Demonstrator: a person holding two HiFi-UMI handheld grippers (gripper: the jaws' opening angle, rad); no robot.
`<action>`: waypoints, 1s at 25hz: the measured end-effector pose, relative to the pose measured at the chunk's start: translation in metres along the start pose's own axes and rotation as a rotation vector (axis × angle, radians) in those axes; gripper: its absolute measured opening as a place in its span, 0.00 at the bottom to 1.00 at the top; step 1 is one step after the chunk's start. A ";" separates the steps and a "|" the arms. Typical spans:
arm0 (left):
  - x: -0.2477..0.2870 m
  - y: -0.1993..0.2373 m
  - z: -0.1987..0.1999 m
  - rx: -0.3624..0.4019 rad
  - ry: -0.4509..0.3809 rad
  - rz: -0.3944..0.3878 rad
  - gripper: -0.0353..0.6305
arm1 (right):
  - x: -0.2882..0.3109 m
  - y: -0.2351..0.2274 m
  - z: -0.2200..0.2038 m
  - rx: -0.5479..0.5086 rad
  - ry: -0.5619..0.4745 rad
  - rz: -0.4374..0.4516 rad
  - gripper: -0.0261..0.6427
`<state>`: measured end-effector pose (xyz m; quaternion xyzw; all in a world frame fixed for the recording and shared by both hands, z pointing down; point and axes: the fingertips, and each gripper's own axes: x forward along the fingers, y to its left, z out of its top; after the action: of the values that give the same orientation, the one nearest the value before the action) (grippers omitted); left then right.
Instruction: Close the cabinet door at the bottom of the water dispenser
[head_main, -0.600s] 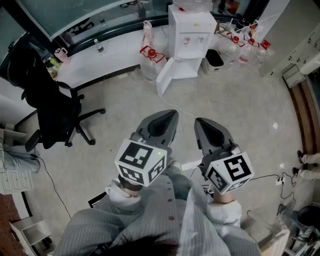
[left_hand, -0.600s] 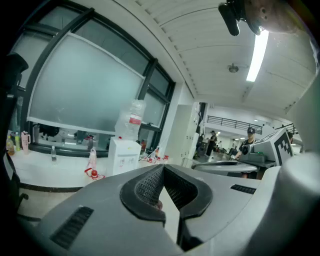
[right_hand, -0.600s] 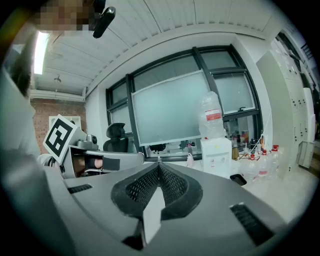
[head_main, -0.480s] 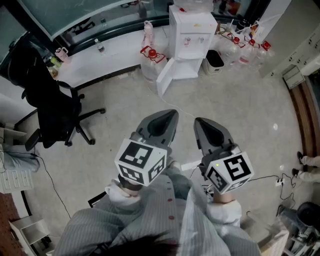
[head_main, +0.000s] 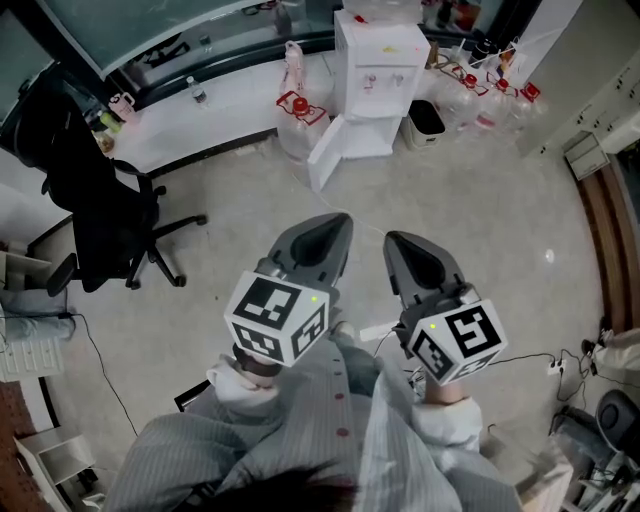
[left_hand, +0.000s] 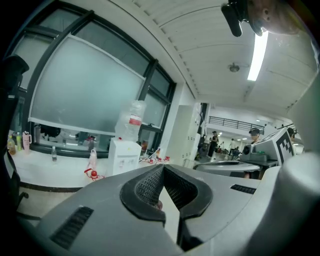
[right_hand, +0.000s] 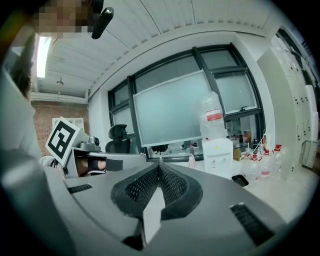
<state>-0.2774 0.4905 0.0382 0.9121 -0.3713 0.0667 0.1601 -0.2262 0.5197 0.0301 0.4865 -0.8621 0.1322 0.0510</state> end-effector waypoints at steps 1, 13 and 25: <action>0.001 -0.001 -0.002 -0.003 0.002 0.004 0.07 | -0.002 -0.001 -0.001 -0.002 -0.001 0.000 0.06; 0.026 0.011 -0.010 -0.007 0.022 0.035 0.07 | 0.010 -0.034 -0.007 0.031 0.011 0.002 0.06; 0.128 0.106 0.044 0.013 0.010 -0.004 0.07 | 0.126 -0.103 0.030 0.041 0.022 -0.019 0.06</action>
<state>-0.2600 0.3202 0.0532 0.9136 -0.3682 0.0732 0.1563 -0.2029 0.3573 0.0471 0.4940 -0.8541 0.1545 0.0516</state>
